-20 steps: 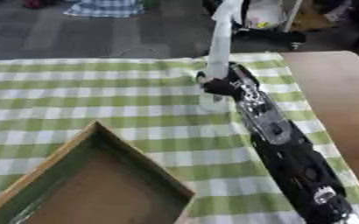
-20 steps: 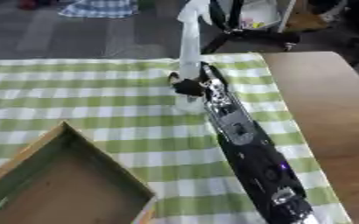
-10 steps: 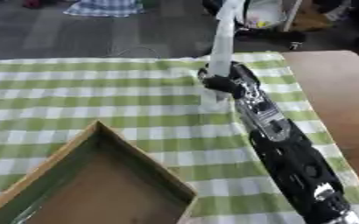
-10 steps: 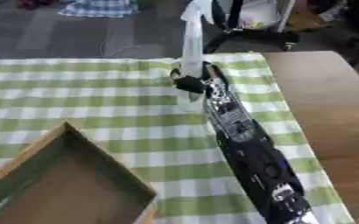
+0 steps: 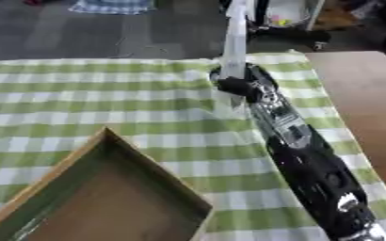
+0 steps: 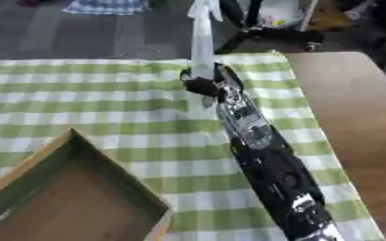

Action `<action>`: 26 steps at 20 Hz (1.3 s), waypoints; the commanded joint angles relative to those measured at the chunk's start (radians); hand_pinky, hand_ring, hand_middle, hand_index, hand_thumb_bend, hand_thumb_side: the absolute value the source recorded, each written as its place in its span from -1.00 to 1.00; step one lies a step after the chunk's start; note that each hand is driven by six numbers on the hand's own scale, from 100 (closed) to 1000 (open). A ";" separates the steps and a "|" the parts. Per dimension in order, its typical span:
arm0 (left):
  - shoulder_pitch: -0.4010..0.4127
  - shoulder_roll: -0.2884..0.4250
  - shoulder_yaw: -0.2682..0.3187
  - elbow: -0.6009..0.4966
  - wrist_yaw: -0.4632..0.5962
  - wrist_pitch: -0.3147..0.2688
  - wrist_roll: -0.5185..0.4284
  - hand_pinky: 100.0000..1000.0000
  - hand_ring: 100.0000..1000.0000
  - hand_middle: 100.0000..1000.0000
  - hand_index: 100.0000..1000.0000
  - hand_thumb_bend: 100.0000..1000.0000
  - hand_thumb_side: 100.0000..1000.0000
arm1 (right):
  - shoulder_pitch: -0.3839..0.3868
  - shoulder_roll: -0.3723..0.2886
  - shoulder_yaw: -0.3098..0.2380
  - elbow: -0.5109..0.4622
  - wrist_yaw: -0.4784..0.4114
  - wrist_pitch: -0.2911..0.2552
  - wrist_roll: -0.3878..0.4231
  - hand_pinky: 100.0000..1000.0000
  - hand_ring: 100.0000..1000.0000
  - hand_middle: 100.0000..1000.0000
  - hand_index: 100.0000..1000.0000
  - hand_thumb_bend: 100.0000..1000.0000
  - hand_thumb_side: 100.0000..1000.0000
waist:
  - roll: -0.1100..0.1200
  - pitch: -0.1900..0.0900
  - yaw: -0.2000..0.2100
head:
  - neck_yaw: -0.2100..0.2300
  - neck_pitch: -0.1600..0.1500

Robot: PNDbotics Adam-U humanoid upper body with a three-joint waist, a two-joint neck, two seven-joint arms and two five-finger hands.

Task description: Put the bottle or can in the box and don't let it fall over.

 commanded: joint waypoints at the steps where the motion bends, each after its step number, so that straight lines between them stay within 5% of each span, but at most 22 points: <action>1: -0.008 0.018 0.004 -0.013 -0.005 -0.002 -0.004 1.00 0.26 0.61 0.56 -0.84 0.68 | -0.028 -0.038 0.004 -0.059 0.004 -0.014 0.022 0.97 0.73 -0.33 -0.83 -1.00 -1.00 | 0.003 -0.020 0.001 | -0.001 0.002; 7: -0.005 0.020 0.005 -0.012 -0.007 -0.001 -0.003 1.00 0.26 0.61 0.56 -0.83 0.68 | -0.045 -0.046 0.018 -0.160 -0.019 -0.016 0.039 0.96 0.61 -0.41 -0.87 -1.00 -1.00 | 0.004 -0.025 -0.007 | -0.003 0.006; 15: 0.000 0.025 0.005 -0.013 -0.008 0.001 -0.004 1.00 0.26 0.61 0.56 -0.83 0.67 | -0.055 -0.057 0.086 -0.433 -0.103 0.007 0.041 0.94 0.59 -0.36 -0.86 -1.00 -1.00 | 0.000 -0.045 -0.023 | -0.003 0.025; 26: 0.006 0.037 0.002 -0.009 0.001 0.008 -0.005 1.00 0.27 0.61 0.55 -0.82 0.66 | -0.017 -0.041 0.287 -0.654 -0.264 0.102 0.110 0.90 0.55 -0.32 -0.82 -1.00 -1.00 | -0.007 -0.101 -0.075 | 0.016 0.077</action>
